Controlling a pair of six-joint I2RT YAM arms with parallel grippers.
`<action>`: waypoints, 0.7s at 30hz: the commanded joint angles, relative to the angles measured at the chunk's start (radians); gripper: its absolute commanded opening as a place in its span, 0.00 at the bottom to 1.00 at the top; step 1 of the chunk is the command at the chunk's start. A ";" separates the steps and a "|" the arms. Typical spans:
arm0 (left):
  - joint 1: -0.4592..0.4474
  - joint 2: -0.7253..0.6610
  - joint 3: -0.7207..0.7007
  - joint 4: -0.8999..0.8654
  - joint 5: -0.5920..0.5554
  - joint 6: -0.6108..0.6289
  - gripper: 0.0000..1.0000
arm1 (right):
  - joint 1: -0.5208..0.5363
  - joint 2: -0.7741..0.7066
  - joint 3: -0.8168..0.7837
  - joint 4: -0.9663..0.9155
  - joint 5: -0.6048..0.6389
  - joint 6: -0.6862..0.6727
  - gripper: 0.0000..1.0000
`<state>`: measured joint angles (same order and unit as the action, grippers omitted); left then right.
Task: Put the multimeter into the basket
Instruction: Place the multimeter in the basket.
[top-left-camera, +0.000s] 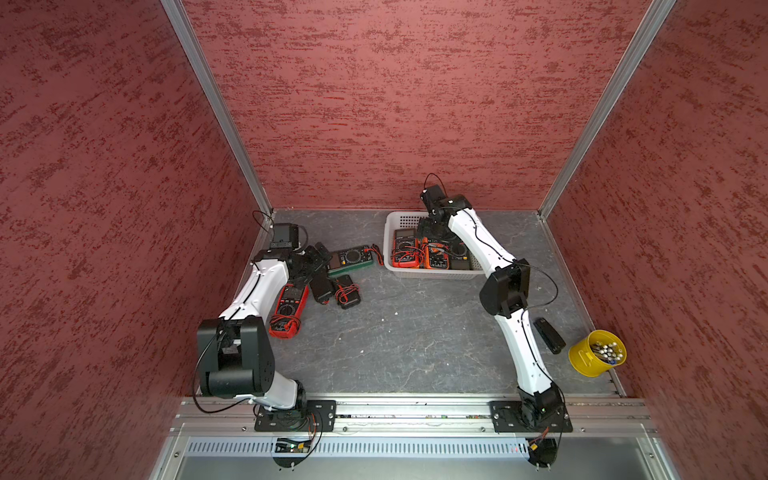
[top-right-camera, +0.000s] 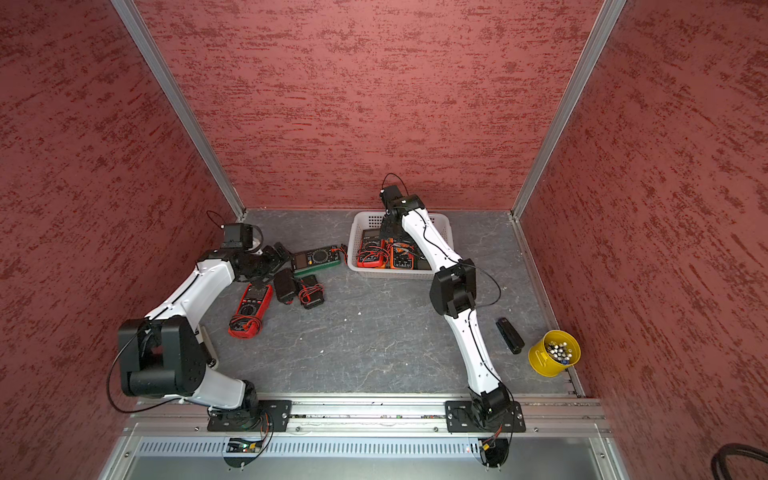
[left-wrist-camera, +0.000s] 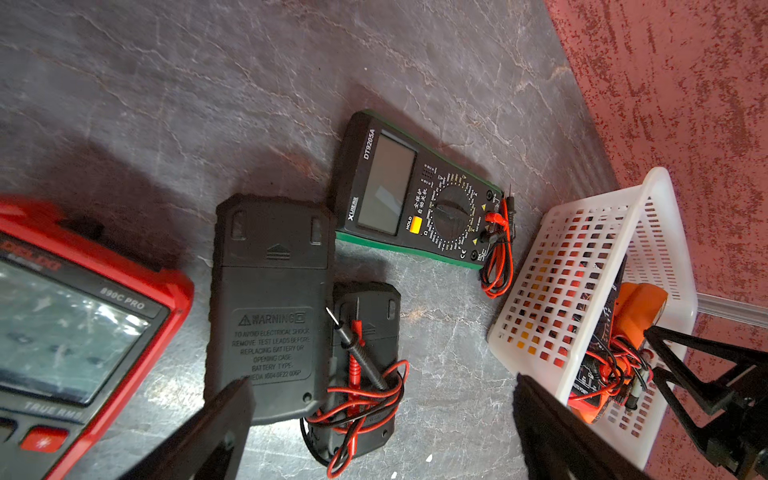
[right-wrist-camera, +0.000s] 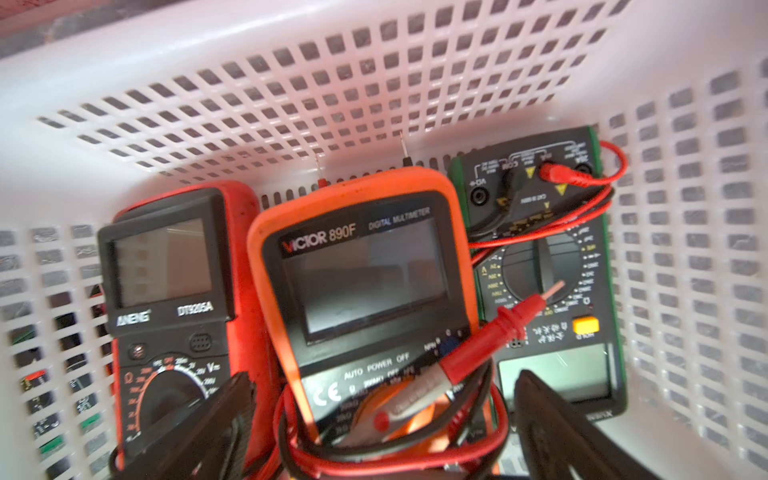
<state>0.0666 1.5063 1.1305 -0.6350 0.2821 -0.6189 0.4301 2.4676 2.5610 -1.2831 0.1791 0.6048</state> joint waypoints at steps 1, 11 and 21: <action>0.001 -0.007 0.027 -0.008 -0.015 0.014 1.00 | -0.002 -0.045 0.025 0.027 -0.013 -0.019 0.99; 0.006 -0.010 0.022 -0.013 -0.022 0.013 1.00 | 0.009 -0.042 -0.087 0.157 -0.174 -0.005 0.83; 0.008 -0.004 0.027 -0.010 -0.023 0.019 1.00 | 0.041 -0.055 -0.141 0.169 -0.190 0.021 0.74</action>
<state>0.0692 1.5063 1.1316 -0.6357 0.2684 -0.6189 0.4438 2.4348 2.4424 -1.1095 0.0444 0.6060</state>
